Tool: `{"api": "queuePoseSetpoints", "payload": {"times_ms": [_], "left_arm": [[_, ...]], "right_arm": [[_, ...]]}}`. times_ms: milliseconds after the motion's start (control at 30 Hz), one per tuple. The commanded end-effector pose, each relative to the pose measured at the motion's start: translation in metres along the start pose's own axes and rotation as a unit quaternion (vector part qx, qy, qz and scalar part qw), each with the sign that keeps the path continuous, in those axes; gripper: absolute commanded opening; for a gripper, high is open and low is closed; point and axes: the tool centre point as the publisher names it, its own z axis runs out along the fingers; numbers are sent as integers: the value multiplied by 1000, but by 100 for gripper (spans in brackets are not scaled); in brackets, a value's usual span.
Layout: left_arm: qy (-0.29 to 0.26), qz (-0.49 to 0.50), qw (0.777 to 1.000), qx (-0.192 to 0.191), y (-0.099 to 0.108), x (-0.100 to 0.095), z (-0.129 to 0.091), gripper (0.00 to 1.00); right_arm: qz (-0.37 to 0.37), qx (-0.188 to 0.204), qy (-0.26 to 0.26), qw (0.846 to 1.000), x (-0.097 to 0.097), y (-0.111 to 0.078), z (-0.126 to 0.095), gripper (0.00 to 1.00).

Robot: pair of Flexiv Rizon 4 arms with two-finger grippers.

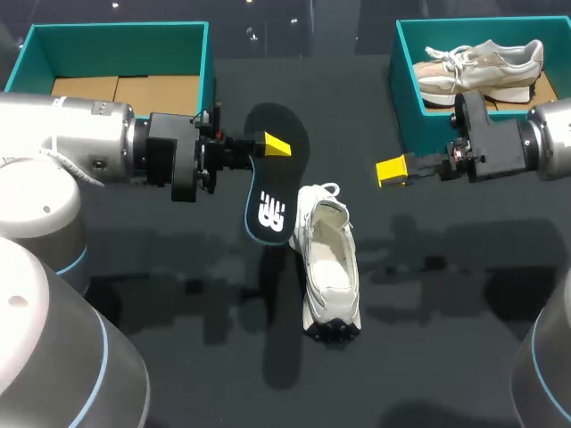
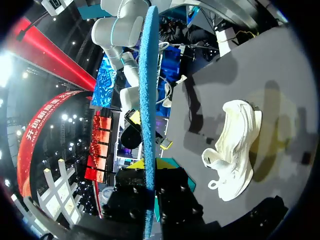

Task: Take the shoe out of the shoebox, open the shoe tongue, remove and reinsert the insole, then place the shoe into the shoebox

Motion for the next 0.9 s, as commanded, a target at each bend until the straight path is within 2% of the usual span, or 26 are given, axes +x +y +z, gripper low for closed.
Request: {"api": "queuePoseSetpoints", "payload": {"times_ms": [33, 100, 200, 400, 467, 567, 633, 900], "left_arm": [[27, -38, 999, 8, -21, -3, -21, 0], [35, -60, 997, 16, -29, -2, -22, 0], [45, -92, 994, 27, -42, 2, -22, 0], [52, -149, 987, 43, -65, 8, -17, 0], [52, -176, 982, 51, -73, 12, -14, 0], [49, -220, 972, 67, -85, 18, -11, 0], [49, -250, 964, 75, -90, 23, -10, 0], [49, -250, 964, 75, -90, 23, -10, 0]], "right_arm": [[-220, 123, -86, 964, -1, -8, -13, 100], [-228, 158, -111, 954, -5, -11, -12, 100], [-247, 186, -140, 941, -9, -17, -13, 100], [-283, 228, -184, 913, -13, -39, -12, 100], [-296, 230, -194, 906, -18, -49, -14, 100], [-304, 231, -210, 900, -25, -63, -14, 100], [-293, 234, -210, 903, -31, -72, -13, 100], [-293, 234, -210, 903, -31, -72, -13, 100]]}}
